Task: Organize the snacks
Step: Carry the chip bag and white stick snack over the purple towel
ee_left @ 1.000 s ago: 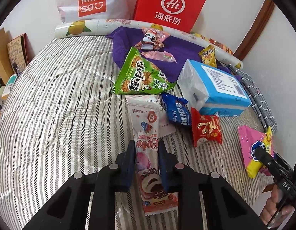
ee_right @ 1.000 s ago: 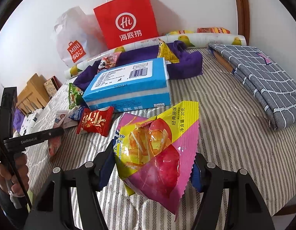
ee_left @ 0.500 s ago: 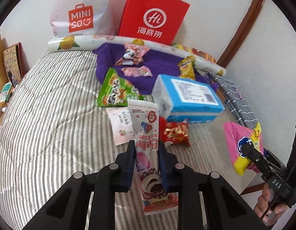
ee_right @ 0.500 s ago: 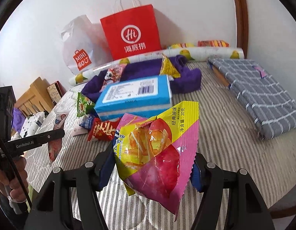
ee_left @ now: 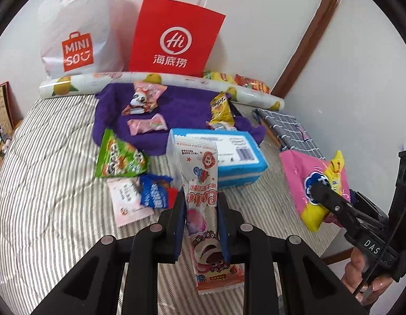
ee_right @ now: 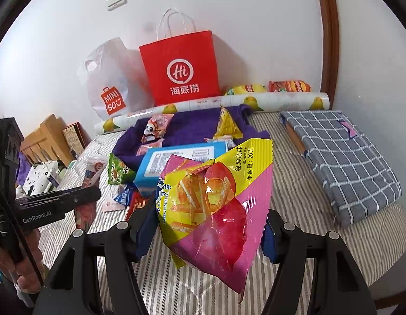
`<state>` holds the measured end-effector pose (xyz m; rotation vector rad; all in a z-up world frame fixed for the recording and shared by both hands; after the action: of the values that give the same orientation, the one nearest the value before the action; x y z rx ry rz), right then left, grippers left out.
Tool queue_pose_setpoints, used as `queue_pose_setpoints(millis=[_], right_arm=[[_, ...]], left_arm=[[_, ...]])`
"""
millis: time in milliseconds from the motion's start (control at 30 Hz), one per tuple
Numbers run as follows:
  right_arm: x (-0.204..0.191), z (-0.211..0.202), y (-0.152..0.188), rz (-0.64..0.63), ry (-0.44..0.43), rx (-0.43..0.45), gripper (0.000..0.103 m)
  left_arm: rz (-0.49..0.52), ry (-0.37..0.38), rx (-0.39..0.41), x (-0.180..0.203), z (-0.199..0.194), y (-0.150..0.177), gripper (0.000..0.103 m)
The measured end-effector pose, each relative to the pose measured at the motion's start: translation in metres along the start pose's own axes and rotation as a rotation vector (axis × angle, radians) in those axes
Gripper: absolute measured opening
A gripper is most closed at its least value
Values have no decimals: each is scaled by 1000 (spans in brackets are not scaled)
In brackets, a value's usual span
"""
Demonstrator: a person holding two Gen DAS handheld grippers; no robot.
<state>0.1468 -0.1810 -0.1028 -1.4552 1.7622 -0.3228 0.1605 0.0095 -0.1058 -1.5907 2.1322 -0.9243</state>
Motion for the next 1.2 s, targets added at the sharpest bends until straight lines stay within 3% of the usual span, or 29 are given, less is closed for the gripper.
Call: queue_pose_setpoints(millis=[467,933,1200], right_arm=[[-23,14,-57,-34,-30,56,65],[-48,51,-116,-70,-53,100,65],[-59,89,-129,-76,-69,86,65]], left_arm=[[28,-5,11,-4,14,-50,21],[20,-64,37,-46,43,-102,21],[-12,-77,29,-72,70,-121,21]])
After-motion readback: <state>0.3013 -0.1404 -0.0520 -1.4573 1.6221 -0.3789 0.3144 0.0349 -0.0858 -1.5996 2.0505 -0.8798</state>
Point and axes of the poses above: each gripper's, at about its wrist camera, not at the fingertips, and z roughly the way its jaws point, x to its right, y to its underside, the point moved 6 cm from there along z, roughly the way its jaws point, and after that the axes turned 15 degrees about z, right-handed, at the moved point
